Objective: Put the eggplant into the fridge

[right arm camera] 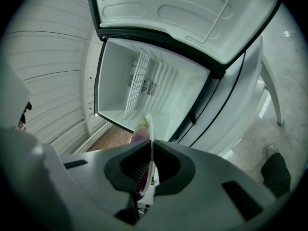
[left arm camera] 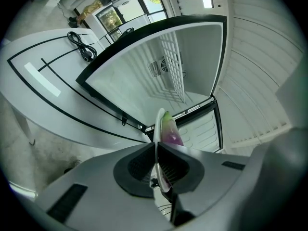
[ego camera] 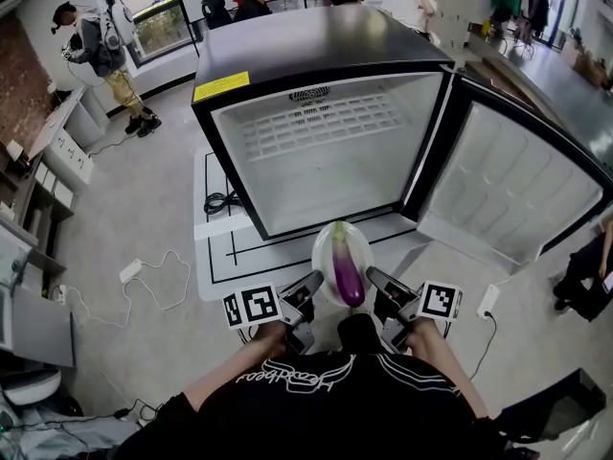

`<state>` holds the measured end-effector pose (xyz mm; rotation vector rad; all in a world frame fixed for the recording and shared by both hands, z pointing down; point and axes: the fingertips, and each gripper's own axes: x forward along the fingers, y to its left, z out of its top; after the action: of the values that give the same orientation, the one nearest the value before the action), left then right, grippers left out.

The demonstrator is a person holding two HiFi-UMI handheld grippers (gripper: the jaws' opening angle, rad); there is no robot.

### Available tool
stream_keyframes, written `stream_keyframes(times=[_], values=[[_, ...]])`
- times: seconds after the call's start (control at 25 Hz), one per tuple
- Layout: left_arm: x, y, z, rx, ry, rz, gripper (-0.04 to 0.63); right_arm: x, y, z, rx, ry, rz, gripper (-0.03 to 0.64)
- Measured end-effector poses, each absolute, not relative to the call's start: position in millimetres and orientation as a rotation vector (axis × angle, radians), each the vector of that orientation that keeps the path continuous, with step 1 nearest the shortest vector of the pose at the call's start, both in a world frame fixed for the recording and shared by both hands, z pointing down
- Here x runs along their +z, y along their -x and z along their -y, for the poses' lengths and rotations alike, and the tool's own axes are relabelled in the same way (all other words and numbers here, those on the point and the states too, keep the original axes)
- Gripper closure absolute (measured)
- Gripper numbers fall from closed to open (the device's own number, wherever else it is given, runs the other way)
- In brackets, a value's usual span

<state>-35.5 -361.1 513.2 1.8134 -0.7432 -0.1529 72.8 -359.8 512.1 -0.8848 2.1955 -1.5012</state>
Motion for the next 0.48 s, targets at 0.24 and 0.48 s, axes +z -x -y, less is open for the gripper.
stream_keyframes(times=[0.24, 0.48], values=[[513, 39, 382, -0.167, -1.812, 0.794, 0.572, 510, -66, 386, -1.507, 0.814, -2.208, 0.595], [520, 47, 412, -0.19, -1.77, 0.854, 0.572, 520, -57, 421, -1.546, 0.814, -2.229, 0.595]])
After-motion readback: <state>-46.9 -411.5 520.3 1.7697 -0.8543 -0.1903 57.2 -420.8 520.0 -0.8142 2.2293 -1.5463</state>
